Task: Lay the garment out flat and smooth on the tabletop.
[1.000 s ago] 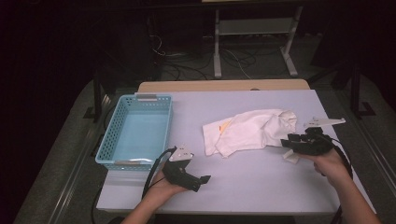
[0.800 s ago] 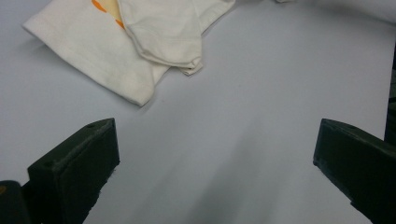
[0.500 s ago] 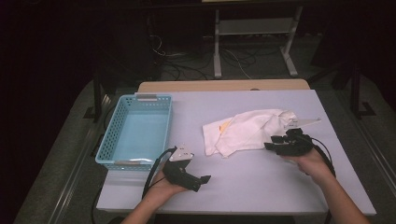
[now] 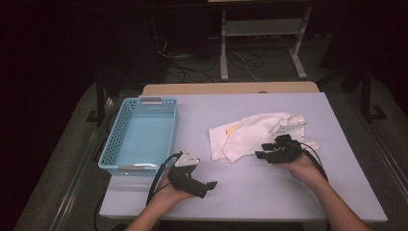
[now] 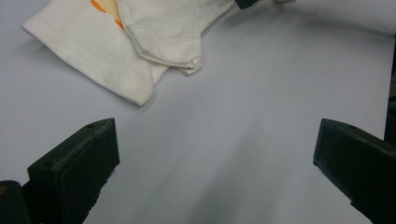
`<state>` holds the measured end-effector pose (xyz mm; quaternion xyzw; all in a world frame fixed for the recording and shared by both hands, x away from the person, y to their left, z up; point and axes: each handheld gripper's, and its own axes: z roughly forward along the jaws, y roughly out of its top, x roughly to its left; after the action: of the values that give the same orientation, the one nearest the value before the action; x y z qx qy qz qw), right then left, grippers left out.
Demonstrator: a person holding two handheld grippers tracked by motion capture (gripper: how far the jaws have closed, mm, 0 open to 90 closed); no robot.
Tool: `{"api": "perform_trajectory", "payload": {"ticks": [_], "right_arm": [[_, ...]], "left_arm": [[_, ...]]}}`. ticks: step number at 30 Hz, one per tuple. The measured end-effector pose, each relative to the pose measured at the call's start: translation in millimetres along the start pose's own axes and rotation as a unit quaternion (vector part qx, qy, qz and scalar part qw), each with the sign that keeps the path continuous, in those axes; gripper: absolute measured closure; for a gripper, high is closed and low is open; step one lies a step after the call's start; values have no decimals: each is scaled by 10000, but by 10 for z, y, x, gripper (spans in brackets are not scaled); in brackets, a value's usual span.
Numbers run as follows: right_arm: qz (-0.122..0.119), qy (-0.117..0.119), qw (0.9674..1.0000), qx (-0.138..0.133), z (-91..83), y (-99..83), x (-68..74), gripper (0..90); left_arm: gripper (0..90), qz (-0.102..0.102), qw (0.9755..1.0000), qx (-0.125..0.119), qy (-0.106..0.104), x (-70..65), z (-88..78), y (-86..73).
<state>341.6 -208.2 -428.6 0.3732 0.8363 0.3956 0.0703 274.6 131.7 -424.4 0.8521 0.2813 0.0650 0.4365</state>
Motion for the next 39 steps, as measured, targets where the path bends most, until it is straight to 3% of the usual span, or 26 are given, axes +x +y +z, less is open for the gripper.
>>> {"api": "perform_trajectory", "payload": {"ticks": [10,16,20,23,25,30,35,39], "right_arm": [[-183,204,9995,140,244,100,147,511],[-217,125,9995,209,338,114,126,522],[-266,-56,9991,320,382,89,75,538],[-281,-145,9991,268,384,76,53,572],[-416,-215,9985,271,385,66,58,597],[-553,-407,9974,223,387,49,57,733],[-499,-422,9977,169,382,37,27,848],[-536,-453,9973,208,376,48,47,866]], "left_arm": [[0,-9,10000,-15,-14,-6,-3,-1],[0,-4,10000,-14,-13,-7,-5,-2],[0,-4,10000,-21,-15,-9,-5,-2],[0,-6,10000,-20,-14,-8,-2,-2],[0,-5,10000,-16,-17,-10,-1,-2],[0,-9,10000,-11,-15,-15,3,-2],[0,-10,10000,-10,-17,-14,3,-1],[0,-2,10000,-8,-23,-13,-1,0]]}}
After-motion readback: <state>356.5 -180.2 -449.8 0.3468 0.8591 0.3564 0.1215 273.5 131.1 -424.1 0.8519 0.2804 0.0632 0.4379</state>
